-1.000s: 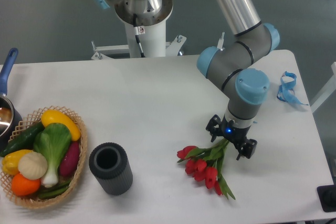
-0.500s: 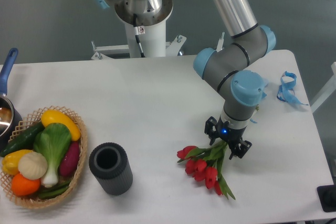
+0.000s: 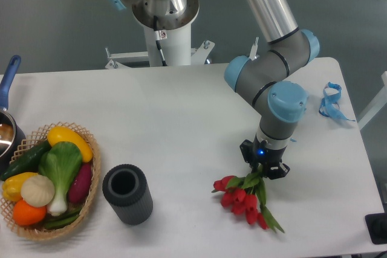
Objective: Pick up the flowers from the table
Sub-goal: 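Lift the gripped tulip bunch up off the table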
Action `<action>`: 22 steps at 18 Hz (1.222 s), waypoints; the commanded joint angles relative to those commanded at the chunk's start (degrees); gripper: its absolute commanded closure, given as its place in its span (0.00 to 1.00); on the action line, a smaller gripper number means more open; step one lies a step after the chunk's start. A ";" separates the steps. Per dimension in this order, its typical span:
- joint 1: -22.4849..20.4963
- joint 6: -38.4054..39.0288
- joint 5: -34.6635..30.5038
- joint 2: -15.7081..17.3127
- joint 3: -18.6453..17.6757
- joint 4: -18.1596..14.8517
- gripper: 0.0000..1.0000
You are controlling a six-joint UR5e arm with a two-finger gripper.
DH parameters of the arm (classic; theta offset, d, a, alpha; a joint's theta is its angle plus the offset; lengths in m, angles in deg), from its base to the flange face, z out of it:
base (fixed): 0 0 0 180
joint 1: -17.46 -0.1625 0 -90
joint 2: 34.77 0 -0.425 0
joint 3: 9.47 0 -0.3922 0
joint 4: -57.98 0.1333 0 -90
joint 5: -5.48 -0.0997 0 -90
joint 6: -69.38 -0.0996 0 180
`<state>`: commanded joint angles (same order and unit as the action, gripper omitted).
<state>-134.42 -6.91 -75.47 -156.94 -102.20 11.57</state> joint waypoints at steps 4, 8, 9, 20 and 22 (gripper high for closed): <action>0.00 1.75 0.26 2.98 1.67 0.00 0.87; 0.00 6.93 4.29 7.81 1.93 0.00 0.87; -0.17 8.86 7.09 8.96 2.02 0.00 0.87; -0.26 22.05 31.44 18.19 2.82 0.09 0.86; -0.53 22.94 36.71 18.46 2.82 0.26 0.86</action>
<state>-134.94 16.03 -38.76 -138.48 -99.38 11.83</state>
